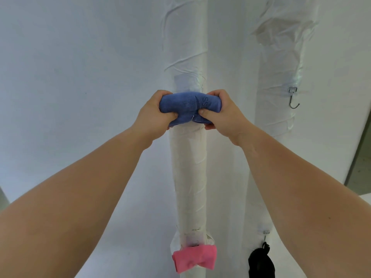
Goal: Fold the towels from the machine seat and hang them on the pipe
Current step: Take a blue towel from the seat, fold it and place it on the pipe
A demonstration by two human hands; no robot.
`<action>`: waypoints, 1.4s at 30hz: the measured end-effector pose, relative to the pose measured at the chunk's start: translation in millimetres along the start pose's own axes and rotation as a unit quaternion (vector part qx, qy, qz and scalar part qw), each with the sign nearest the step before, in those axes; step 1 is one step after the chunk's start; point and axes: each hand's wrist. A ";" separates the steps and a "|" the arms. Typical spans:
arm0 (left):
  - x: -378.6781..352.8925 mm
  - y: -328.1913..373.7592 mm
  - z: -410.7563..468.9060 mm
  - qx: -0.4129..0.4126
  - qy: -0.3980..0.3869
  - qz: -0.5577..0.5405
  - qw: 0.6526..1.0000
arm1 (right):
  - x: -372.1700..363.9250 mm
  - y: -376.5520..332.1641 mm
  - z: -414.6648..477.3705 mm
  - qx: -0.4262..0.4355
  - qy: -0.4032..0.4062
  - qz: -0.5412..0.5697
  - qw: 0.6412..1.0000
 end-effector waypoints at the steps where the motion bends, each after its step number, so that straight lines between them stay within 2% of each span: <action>1: 0.4 3.7 -0.2 0.011 -0.008 0.009 1.000 | 1.4 -2.9 2.3 -0.019 -0.013 0.002 1.000; 5: -5.6 10.1 -4.2 0.014 0.030 0.013 0.999 | -2.7 -9.8 8.0 -0.071 0.015 0.035 0.997; 9: -7.5 4.7 -0.5 -0.009 0.101 0.012 0.995 | -11.5 0.2 10.7 0.006 0.088 -0.002 0.996; 12: -6.3 -2.8 7.0 0.009 0.090 -0.027 0.996 | -16.0 13.4 10.8 0.065 0.117 -0.040 0.990; 20: -3.7 -11.3 18.6 0.032 0.070 -0.062 0.995 | -21.9 26.2 10.3 0.077 0.155 -0.035 0.984; 22: -5.1 -12.9 15.6 -0.006 0.128 -0.014 0.992 | -25.8 26.4 6.0 0.083 0.185 -0.075 0.976; 23: -5.6 -13.6 13.4 -0.053 0.174 0.032 0.983 | -27.8 25.4 3.5 0.086 0.206 -0.107 0.969; 24: -6.5 -13.7 11.2 -0.122 0.222 0.092 0.963 | -29.4 23.4 1.3 0.093 0.231 -0.143 0.958; 25: -7.9 -12.9 9.3 -0.201 0.264 0.164 0.929 | -30.9 20.8 -0.6 0.112 0.254 -0.186 0.942; 27: -12.8 -13.0 9.8 -0.345 0.327 0.299 0.828 | -34.4 17.5 -3.2 0.175 0.270 -0.300 0.898; 28: -16.4 -15.1 11.7 -0.391 0.345 0.345 0.781 | -36.0 16.6 -4.2 0.202 0.262 -0.357 0.874; 29: -19.5 -18.7 13.6 -0.413 0.355 0.379 0.749 | -37.2 17.8 -5.1 0.222 0.249 -0.402 0.853; 30: -21.9 -23.3 15.4 -0.418 0.357 0.402 0.732 | -37.5 19.6 -6.2 0.236 0.235 -0.434 0.837; 32: -23.3 -33.5 17.8 -0.409 0.353 0.414 0.732 | -35.0 28.0 -8.4 0.260 0.210 -0.471 0.816; 35: -23.2 -48.5 17.9 -0.381 0.335 0.397 0.765 | -28.5 44.2 -13.9 0.275 0.158 -0.507 0.802; 38: -23.8 -58.0 23.2 -0.369 0.304 0.390 0.787 | -24.6 52.4 -15.3 0.246 0.103 -0.503 0.822; 42: -20.9 -64.8 32.8 -0.375 0.287 0.389 0.791 | -22.3 51.8 -12.0 0.223 0.075 -0.491 0.839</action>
Point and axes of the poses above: each hand's wrist, its own z-axis towards the middle knuckle, its own x-axis out of the back of the hand, y = z × x, and after that the axes turned 14 degrees about x, right-handed
